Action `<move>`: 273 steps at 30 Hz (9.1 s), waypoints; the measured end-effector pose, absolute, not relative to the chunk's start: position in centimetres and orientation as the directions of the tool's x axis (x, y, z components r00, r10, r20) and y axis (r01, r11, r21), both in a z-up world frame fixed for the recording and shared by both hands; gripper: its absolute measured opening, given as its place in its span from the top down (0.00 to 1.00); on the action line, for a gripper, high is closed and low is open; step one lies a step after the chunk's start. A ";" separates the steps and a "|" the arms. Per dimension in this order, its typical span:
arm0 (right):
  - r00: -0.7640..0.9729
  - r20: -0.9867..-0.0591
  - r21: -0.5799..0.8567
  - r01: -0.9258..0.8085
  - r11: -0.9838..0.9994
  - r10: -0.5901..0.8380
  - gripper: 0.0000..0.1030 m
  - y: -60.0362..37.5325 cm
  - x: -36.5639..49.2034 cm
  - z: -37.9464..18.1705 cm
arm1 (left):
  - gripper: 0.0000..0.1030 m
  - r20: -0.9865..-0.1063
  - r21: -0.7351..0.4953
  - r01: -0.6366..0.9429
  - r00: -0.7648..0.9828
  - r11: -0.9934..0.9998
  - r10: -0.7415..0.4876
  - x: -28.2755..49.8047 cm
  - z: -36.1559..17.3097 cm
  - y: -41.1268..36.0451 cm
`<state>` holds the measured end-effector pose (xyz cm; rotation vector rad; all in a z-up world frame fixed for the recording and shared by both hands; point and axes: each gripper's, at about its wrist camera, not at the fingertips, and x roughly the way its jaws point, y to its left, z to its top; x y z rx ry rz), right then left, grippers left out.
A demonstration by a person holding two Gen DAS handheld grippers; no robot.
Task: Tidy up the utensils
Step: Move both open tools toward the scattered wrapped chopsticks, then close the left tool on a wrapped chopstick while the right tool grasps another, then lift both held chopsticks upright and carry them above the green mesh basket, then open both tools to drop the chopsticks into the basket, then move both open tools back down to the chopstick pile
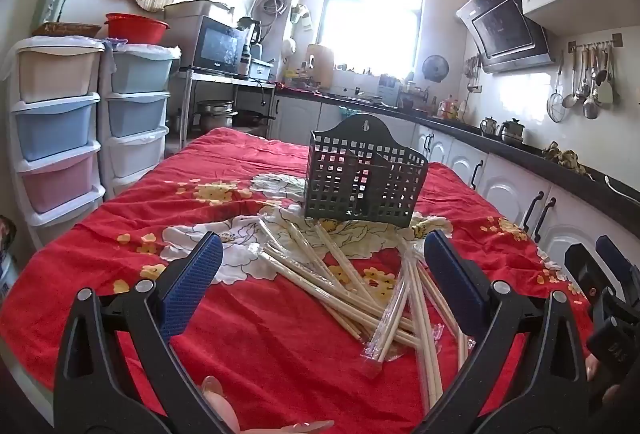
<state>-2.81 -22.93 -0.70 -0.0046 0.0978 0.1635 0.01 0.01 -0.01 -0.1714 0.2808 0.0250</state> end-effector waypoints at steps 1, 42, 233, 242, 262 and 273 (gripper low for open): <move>0.982 -0.097 0.003 -0.163 0.987 0.162 0.06 -23.0 -2.8 -0.7 | 0.10 -0.277 -0.168 -0.048 0.961 0.985 -0.001 0.0 0.0 0.1; 0.827 -0.473 0.003 -0.344 0.939 0.304 0.06 -17.9 6.7 2.4 | 0.10 -0.488 -0.316 -0.149 0.873 0.937 -0.025 7.5 1.8 6.6; 0.891 -0.337 0.284 -0.211 0.936 0.303 0.31 -23.3 23.3 11.5 | 0.41 -0.335 -0.502 0.162 0.869 0.849 -0.364 21.7 12.3 7.6; 0.917 -0.295 0.253 -0.198 0.947 0.270 0.23 -25.1 19.3 12.3 | 0.13 -0.296 -0.482 0.162 0.895 0.861 -0.334 18.7 12.8 8.1; 0.877 -0.335 0.219 -0.283 0.934 0.344 0.21 -25.4 13.8 10.5 | 0.10 -0.294 -0.510 0.090 0.916 0.856 -0.272 13.4 9.8 8.8; 0.813 -0.437 0.193 -0.332 0.923 0.384 0.21 -23.3 12.8 6.9 | 0.10 -0.374 -0.501 0.063 0.884 0.863 -0.281 12.5 6.7 8.1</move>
